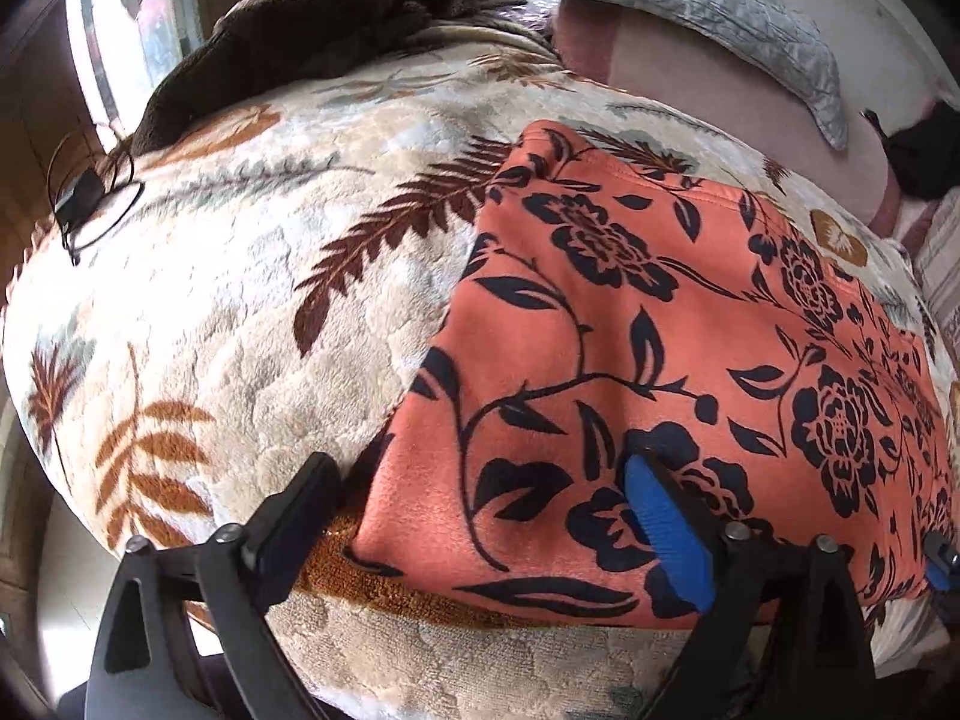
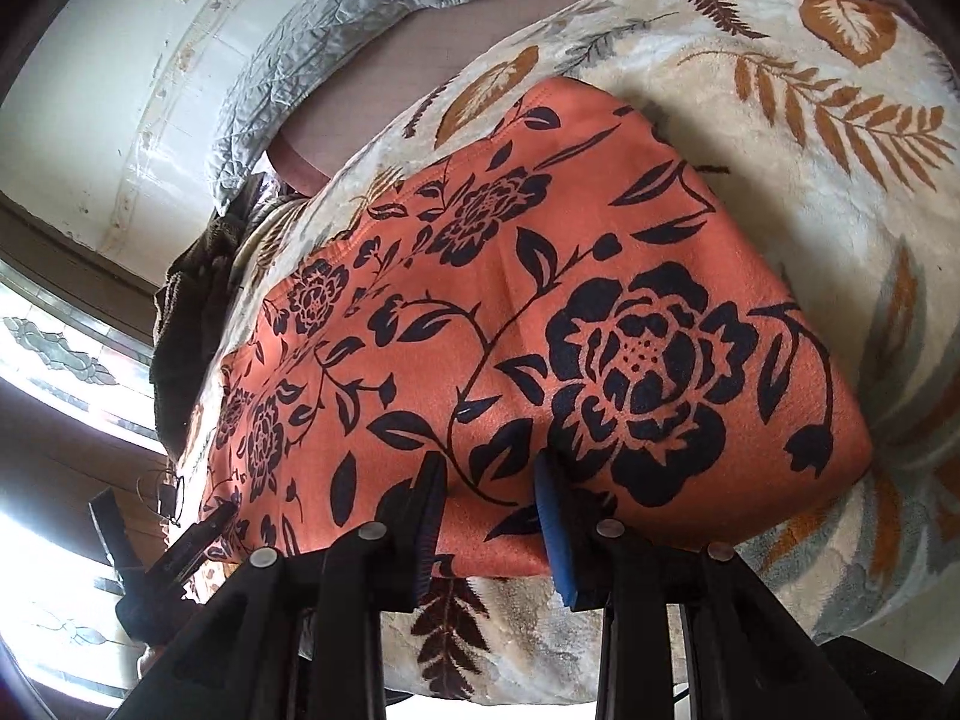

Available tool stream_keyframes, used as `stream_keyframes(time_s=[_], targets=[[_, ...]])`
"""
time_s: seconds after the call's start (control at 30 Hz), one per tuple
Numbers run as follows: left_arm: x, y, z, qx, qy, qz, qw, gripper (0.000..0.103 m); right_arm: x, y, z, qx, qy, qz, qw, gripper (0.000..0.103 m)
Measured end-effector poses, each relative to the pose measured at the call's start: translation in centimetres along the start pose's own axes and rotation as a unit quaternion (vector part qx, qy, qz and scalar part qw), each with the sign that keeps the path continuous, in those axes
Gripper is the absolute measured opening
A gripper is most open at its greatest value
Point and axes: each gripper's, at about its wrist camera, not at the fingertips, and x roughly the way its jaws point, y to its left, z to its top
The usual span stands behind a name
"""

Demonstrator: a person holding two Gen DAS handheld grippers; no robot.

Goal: Fold small clothes
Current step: 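Press and smooth the folded dress with both tools, then smooth the folded orange dress flat with both open tools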

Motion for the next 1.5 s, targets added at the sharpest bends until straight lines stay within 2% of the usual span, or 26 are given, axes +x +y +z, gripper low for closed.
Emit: stream_keyframes(time_s=[0.03,0.13,0.2,0.3,0.37,0.47,0.57,0.63,0.73,0.8,0.9,1.0,1.07,1.13,1.17,1.23,1.3,1.4,1.5], targets=[[0.2,0.4,-0.2,-0.011,-0.002,-0.01,0.9999,0.103,0.0,-0.1,0.0,0.004,0.0,0.004,1.0,0.034],[-0.1,-0.3,-0.9,0.017,-0.022,0.004,0.9996,0.103,0.0,-0.6,0.0,0.015,0.0,0.014,1.0,0.034],[-0.3,-0.2,-1.5,0.017,-0.034,0.001,0.9993,0.103,-0.1,-0.6,-0.2,0.015,-0.001,0.017,1.0,0.034],[-0.5,0.1,-1.5,0.025,-0.019,-0.014,0.9994,0.103,-0.1,-0.6,-0.4,0.003,-0.006,0.016,1.0,0.035],[-0.9,0.7,-1.2,0.028,-0.005,-0.04,0.9988,0.103,-0.2,-0.6,-0.6,0.001,-0.009,0.02,1.0,0.035],[-1.8,1.6,-0.9,0.019,-0.003,-0.061,0.9979,0.103,-0.3,-1.2,-0.8,0.012,-0.011,0.034,0.999,0.035],[-4.1,1.7,-0.6,0.006,-0.062,-0.055,0.9966,0.103,-0.6,-1.4,-0.9,0.022,-0.009,0.039,0.999,0.034],[-5.6,1.0,-0.4,0.016,-0.1,-0.057,0.9932,0.103,-1.1,-0.7,-0.9,0.008,-0.019,0.024,1.0,0.034],[-6.8,-1.0,-0.4,0.06,-0.137,-0.049,0.9876,0.103,-2.1,1.0,-1.2,-0.034,-0.052,0.011,0.998,0.035],[-6.9,-3.1,-0.7,0.104,-0.144,-0.043,0.9831,0.103,-2.8,2.0,-1.3,-0.055,-0.072,0.015,0.996,0.035],[-6.0,-5.7,-1.1,0.166,-0.132,-0.029,0.9769,0.103,-3.5,3.2,-1.4,-0.076,-0.098,0.019,0.992,0.035],[-5.1,-7.4,-1.8,0.195,-0.112,-0.023,0.9743,0.103,-3.4,4.1,-1.6,-0.086,-0.1,0.025,0.991,0.035],[-4.1,-8.2,-2.1,0.204,-0.092,-0.017,0.9745,0.103,-2.8,4.4,-1.6,-0.086,-0.089,0.025,0.992,0.035],[-2.5,-8.4,-2.2,0.2,-0.057,-0.009,0.9782,0.103,-1.8,4.6,-1.7,-0.083,-0.068,0.021,0.994,0.035],[-1.9,-8.4,-2.2,0.193,-0.047,-0.007,0.98,0.103,-1.0,4.7,-1.8,-0.085,-0.052,0.008,0.995,0.042],[-1.7,-8.4,-2.3,0.188,-0.056,-0.006,0.9805,0.103,0.4,4.6,-2.2,-0.085,-0.023,-0.018,0.996,0.046],[-1.6,-8.7,-2.5,0.197,-0.06,0.003,0.9786,0.103,0.4,4.8,-2.4,-0.096,-0.026,-0.026,0.995,0.046],[-1.6,-8.5,-2.8,0.196,-0.071,-0.001,0.9781,0.103,-0.4,4.7,-2.8,-0.102,-0.029,-0.022,0.994,0.047],[-1.5,-8.4,-2.7,0.194,-0.06,-0.006,0.9792,0.103,-1.3,4.0,-3.2,-0.087,-0.033,-0.015,0.996,0.047]])
